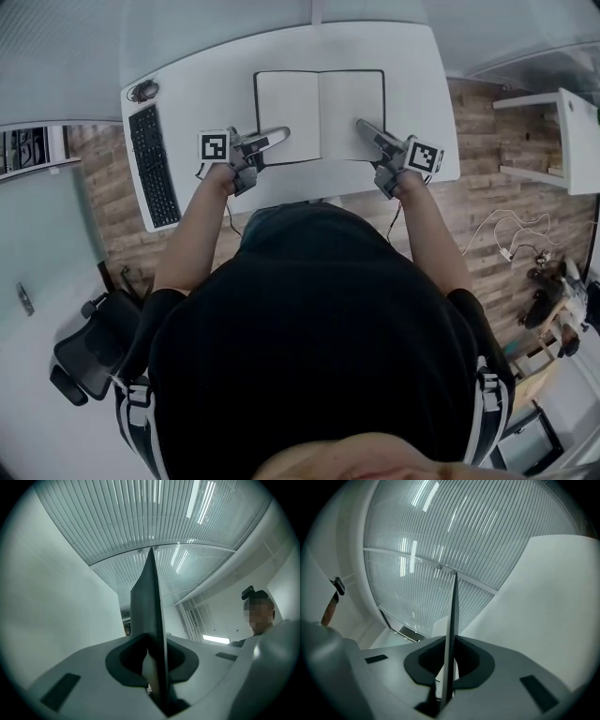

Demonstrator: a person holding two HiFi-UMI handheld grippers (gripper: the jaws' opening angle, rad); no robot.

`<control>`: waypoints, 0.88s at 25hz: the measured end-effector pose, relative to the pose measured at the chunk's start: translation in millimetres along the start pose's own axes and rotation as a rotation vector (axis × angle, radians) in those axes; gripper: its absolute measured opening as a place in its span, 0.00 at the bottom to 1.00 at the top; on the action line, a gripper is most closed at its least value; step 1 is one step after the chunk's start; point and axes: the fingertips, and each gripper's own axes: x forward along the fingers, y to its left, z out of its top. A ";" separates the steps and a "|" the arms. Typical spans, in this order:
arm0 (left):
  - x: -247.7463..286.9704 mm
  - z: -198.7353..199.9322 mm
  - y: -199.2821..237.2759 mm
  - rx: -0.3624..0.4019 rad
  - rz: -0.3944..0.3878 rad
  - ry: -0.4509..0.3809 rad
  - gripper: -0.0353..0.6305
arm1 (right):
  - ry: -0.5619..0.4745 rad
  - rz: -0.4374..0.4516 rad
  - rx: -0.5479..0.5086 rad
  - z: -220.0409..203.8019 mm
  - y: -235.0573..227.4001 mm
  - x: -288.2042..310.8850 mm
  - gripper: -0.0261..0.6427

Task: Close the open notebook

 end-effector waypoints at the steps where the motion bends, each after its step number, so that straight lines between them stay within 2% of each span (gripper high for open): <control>1: 0.2 0.2 4.3 -0.009 0.000 0.002 0.15 | 0.003 -0.011 0.000 -0.4 -3.6 0.7 0.13; 9: 0.4 -0.6 29.3 -0.078 0.024 0.018 0.14 | 0.008 -0.034 0.039 -6.3 -25.7 10.7 0.13; 18: 0.0 -4.3 51.6 -0.097 0.053 0.044 0.14 | 0.028 -0.085 0.058 -15.1 -49.9 11.0 0.13; 22: -4.3 -5.8 64.4 -0.061 0.093 0.056 0.14 | 0.037 -0.100 0.063 -18.3 -57.2 13.1 0.13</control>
